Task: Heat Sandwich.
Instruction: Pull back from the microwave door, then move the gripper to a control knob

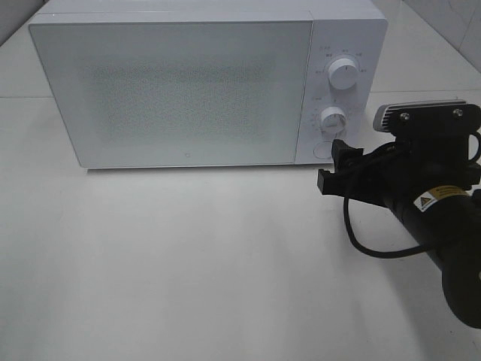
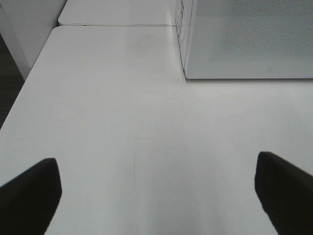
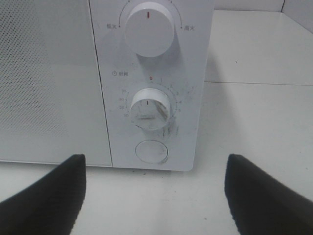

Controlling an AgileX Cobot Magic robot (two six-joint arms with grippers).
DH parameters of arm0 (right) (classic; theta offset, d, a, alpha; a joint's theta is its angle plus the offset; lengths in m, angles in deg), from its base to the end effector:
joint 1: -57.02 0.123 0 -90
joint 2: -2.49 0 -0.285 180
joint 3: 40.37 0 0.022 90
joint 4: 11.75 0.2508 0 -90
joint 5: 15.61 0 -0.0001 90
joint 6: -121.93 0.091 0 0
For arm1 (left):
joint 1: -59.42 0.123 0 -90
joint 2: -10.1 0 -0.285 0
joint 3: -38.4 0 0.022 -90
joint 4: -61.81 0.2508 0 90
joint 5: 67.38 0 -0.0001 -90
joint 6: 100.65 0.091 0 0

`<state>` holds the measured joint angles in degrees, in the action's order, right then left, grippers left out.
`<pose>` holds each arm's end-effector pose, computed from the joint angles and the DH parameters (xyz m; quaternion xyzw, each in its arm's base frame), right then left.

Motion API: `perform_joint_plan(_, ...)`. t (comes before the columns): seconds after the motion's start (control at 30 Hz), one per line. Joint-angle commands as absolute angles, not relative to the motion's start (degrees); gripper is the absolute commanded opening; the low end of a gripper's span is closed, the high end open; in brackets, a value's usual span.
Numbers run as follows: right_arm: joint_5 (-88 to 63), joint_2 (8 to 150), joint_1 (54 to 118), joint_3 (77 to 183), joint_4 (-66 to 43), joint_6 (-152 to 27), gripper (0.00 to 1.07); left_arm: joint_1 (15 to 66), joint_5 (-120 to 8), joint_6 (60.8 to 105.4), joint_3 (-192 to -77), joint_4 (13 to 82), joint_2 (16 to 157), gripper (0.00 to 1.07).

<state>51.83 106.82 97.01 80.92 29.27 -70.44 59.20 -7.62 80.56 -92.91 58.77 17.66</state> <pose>0.2159 0.1092 0.1507 -0.0217 0.7625 0.0051 0.6466 -0.0046 -0.0042 0.2782 0.0114 0.8477 -0.0219 0.5299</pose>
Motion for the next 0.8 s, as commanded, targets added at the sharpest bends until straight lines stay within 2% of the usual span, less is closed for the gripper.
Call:
perform_joint_plan(0.03,52.2,109.3,97.0,83.3,29.3,-69.3,0.77,59.3,-8.1,80.0,-92.8,58.7,16.2,1.03)
perform_joint_plan(0.6,48.2,116.0,91.7,91.3,25.5,-70.0,0.77,59.3,-8.1,80.0,-92.8,58.7,16.2,1.03)
perform_joint_plan(0.8,46.7,118.3,89.6,94.0,22.6,-70.3,0.89,59.3,-8.1,80.0,-92.8,58.7,16.2,1.03)
